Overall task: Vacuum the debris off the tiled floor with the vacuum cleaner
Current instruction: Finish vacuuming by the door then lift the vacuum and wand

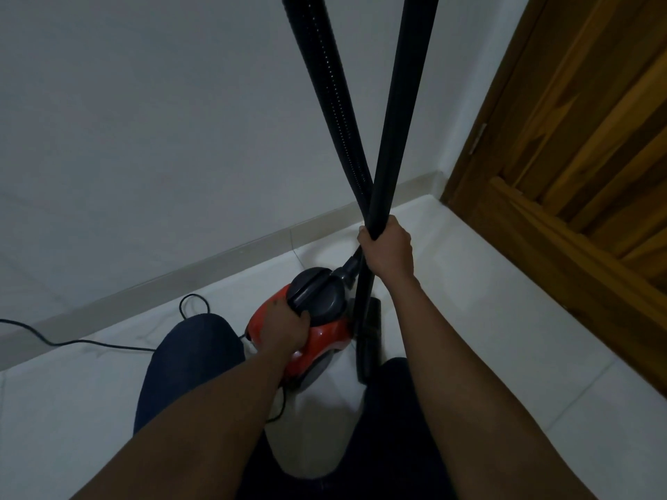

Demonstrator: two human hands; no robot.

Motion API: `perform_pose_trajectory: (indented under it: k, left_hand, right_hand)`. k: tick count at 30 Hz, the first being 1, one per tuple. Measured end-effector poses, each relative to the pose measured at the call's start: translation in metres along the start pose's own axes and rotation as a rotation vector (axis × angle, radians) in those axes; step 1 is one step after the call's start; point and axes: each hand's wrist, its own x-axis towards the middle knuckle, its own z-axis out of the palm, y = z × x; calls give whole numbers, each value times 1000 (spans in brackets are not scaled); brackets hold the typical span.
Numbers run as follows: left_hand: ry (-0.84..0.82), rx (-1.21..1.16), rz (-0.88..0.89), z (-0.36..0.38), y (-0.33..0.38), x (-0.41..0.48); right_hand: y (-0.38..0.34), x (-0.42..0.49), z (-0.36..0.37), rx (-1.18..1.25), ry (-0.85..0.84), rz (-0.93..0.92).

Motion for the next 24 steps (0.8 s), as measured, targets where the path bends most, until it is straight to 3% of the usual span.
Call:
perform_pose_trajectory:
  k: [11,24]
  left_hand:
    - [-138,107,31,10,36,53]
    - [-141,20,233,92,185,201]
  right_hand:
    - [5,48,-20,98,-38,26]
    - [30,268,-102,33,-8,-2]
